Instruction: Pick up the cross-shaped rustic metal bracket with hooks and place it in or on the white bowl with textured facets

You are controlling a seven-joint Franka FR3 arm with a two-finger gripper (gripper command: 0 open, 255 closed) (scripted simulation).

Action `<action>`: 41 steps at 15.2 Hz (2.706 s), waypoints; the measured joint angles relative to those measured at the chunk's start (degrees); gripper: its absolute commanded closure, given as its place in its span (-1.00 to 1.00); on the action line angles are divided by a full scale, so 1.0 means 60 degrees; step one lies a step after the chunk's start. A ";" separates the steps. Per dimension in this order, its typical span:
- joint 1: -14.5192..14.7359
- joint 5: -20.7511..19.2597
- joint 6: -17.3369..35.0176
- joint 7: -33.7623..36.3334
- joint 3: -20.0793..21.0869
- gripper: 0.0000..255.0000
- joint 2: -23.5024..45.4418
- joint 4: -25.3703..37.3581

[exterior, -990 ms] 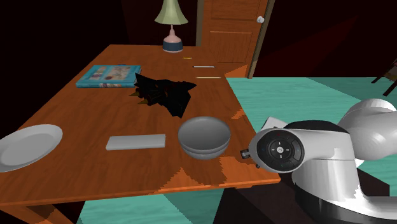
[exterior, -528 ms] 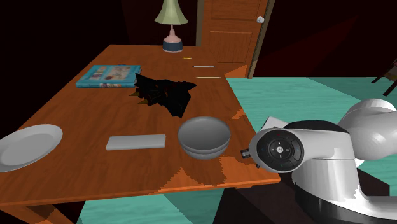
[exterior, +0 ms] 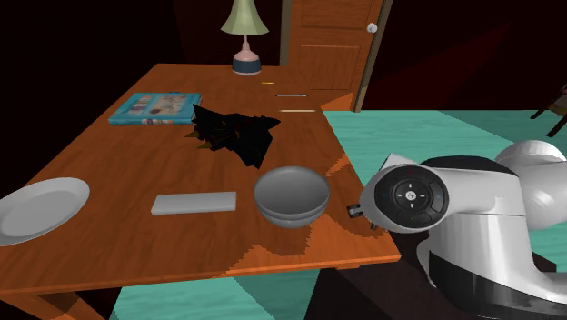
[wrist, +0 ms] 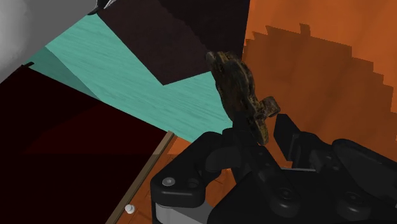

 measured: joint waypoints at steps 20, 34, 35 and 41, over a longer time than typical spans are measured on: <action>0.0381 -0.1277 -0.2308 -0.1228 -0.2223 1.00 -0.1076 0.1302; 0.0129 -0.2167 -0.3631 -0.2045 -0.3324 1.00 -0.1250 0.2653; 0.0116 -0.2206 -0.3702 -0.2082 -0.3370 1.00 -0.1252 0.2731; -0.1570 -0.2454 -0.3373 -0.1799 -0.2438 1.00 0.0343 0.4482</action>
